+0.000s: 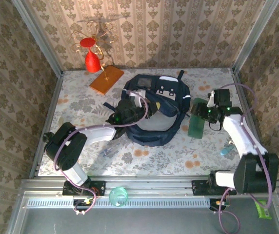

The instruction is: Pack books, pencil case, and school supplies into a backpack

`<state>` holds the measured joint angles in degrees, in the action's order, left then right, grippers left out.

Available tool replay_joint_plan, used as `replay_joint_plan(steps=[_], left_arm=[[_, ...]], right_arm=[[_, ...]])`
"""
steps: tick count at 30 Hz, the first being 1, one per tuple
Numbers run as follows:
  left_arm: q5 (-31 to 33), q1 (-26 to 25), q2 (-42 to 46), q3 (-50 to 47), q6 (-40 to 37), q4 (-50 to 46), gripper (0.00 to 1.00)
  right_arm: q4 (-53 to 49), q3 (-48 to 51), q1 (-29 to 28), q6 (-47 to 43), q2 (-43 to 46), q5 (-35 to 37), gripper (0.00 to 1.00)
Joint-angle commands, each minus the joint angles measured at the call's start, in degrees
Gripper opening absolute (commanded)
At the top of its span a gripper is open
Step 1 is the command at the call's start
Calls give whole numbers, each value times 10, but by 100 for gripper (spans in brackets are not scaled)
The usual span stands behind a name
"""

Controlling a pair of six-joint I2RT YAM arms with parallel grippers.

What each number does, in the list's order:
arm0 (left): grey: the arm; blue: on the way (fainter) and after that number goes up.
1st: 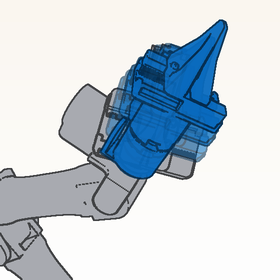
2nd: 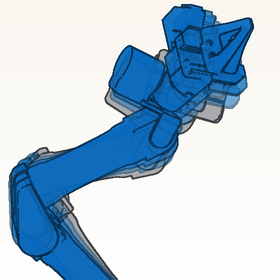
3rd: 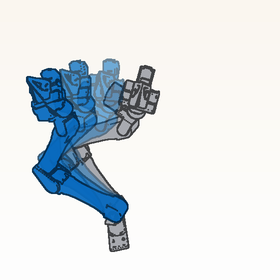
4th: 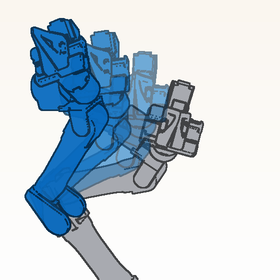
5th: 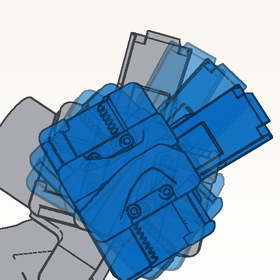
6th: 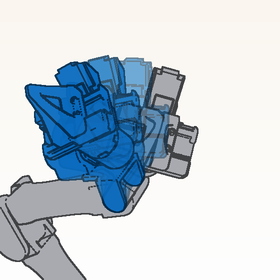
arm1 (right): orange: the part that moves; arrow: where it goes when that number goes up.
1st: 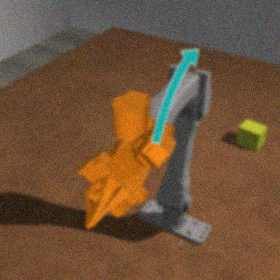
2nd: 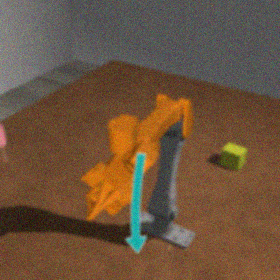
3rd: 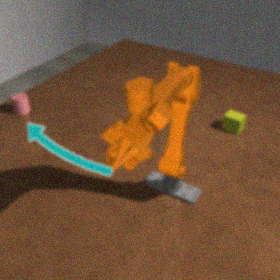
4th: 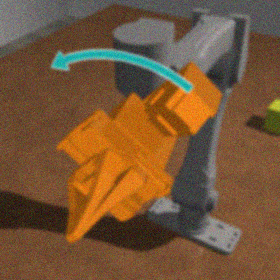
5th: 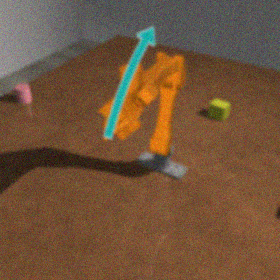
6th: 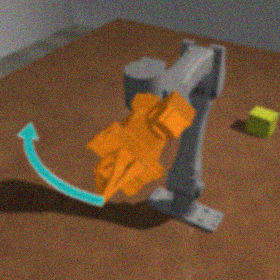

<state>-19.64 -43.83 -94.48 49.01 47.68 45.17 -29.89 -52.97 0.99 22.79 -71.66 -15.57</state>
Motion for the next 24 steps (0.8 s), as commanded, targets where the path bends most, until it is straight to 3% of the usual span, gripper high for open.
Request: replay_joint_plan(steps=[1, 4, 8, 13, 20, 24], left_arm=[[18, -1, 32, 55, -37, -62, 0], [24, -8, 36, 87, -49, -99, 0], [22, -14, 36, 114, -28, -104, 0], [10, -14, 38, 182, -28, -157, 0], [10, -9, 36, 260, -41, -237, 0], [9, -7, 31, 276, -40, -257, 0]], right_arm=[[-28, 36, -51, -32, 75, -63, 47], [2, 71, -94, -57, 147, -97, 45], [136, 126, -176, -59, 180, -127, 44], [126, 62, -286, -183, 113, -50, 43], [191, 47, -335, -327, 70, 7, 41], [209, 50, -366, -404, 57, 106, 40]])
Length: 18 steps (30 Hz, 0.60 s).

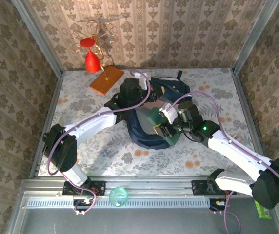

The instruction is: Pack books, pencil case, and school supplies into a backpack

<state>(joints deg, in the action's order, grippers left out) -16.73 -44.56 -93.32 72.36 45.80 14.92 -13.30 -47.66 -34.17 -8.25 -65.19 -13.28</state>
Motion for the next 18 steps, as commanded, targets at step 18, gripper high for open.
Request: replay_joint_plan(steps=[18], left_arm=[[-77, 32, 0, 61, 33, 54, 0]], right_arm=[[277, 29, -72, -425, -128, 293, 35]])
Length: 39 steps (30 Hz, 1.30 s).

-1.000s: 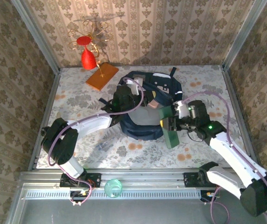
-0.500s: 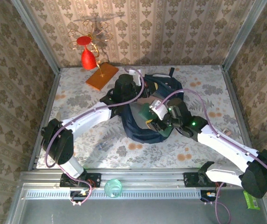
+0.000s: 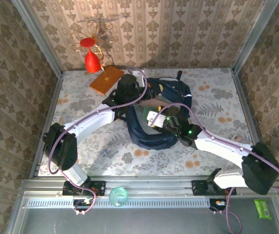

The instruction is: Pack books, pencil case, and school supplies into a backpack

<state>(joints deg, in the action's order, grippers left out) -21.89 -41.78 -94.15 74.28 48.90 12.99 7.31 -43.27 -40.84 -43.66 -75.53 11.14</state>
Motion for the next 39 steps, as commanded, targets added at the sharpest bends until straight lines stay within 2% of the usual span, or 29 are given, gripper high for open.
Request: replay_joint_plan(steps=[1, 9, 14, 24, 28, 33, 39], left_arm=[[-27, 5, 7, 44, 2, 72, 0], [-36, 7, 17, 47, -6, 58, 0], [-37, 7, 23, 45, -8, 56, 0], [-43, 8, 27, 51, -10, 53, 0], [-43, 8, 31, 53, -12, 49, 0], [-38, 8, 31, 51, -15, 49, 0], [-31, 11, 31, 52, -21, 47, 0]], right_arm=[[79, -20, -6, -80, -38, 55, 35], [155, -81, -5, -126, -148, 118, 34], [126, -131, 5, -138, -187, 136, 34], [134, -191, 38, -145, -273, 140, 43], [144, -217, 53, -144, -306, 153, 50], [155, -214, 58, -146, -307, 162, 72], [180, -163, 58, -134, -267, 160, 85]])
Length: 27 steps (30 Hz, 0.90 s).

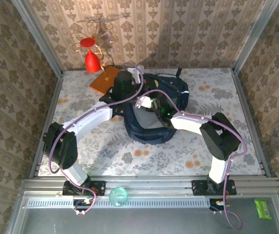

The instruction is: Pack books, pencil case, and school supplies into a backpack

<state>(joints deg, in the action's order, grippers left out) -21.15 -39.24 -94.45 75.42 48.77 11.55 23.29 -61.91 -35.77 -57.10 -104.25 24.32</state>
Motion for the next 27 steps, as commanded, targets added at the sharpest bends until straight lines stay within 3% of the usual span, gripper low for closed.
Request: replay_joint_plan(steps=[1, 6, 14, 23, 27], left_arm=[[-38, -13, 34, 40, -18, 62, 0], [-33, -7, 37, 33, -15, 67, 0], [-11, -2, 40, 12, -22, 75, 0], [16, -4, 60, -81, 2, 133, 0], [57, -36, 82, -164, -6, 163, 0]], right_arm=[[27, 30, 8, 2, 23, 26, 88], [34, 55, 8, 15, 41, 23, 89], [-25, 146, -14, 145, 157, -43, 86], [-201, 269, -27, 507, 443, -208, 82], [-273, 304, 28, 650, 562, -252, 83]])
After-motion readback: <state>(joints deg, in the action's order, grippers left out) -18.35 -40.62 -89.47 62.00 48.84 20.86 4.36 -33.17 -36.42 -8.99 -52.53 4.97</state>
